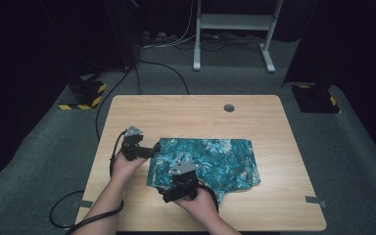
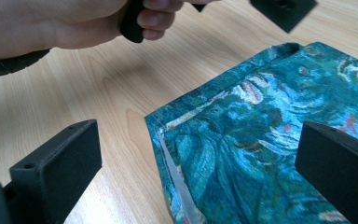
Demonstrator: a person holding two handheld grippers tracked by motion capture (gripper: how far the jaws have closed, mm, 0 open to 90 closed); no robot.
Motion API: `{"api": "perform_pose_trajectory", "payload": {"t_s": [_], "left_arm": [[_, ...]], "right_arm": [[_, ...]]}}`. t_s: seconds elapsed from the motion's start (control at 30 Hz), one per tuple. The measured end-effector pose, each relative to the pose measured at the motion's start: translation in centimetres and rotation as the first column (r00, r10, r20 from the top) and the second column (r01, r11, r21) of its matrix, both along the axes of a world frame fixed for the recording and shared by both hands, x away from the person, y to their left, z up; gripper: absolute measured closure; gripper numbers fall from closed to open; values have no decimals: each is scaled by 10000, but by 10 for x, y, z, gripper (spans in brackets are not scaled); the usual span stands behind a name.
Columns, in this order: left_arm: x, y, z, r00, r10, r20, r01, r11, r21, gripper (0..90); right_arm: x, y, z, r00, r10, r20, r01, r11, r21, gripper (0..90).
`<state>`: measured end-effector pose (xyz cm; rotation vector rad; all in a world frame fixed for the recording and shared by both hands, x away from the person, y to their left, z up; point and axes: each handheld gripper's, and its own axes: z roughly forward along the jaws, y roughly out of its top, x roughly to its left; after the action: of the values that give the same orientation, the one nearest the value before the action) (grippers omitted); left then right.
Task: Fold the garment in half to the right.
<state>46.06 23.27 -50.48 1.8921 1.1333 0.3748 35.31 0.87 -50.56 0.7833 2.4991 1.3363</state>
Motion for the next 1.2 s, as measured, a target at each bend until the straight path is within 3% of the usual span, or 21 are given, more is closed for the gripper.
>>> {"api": "perform_pose_trajectory", "payload": {"t_s": [0.23, 0.67, 1.07, 1.2], "left_arm": [[9, -5, -1, 9999, 55, -99, -55, 10000, -26, 14], [26, -16, -14, 9988, 122, -481, -120, 9999, 61, 32], [33, -22, -28, 9949, 170, -992, -166, 9999, 47, 144], [35, -27, -30, 9940, 190, -1080, -173, 9997, 171, 187]], "right_arm": [[5, 9, -5, 9997, -10, -239, 9, 10000, -31, 7], [7, 27, -11, 9999, 26, -144, -32, 9989, -461, 114], [6, 42, -24, 9999, 110, -36, -114, 9937, -1115, 259], [4, 46, -25, 9997, 153, 215, -122, 9901, -1397, 310]]}}
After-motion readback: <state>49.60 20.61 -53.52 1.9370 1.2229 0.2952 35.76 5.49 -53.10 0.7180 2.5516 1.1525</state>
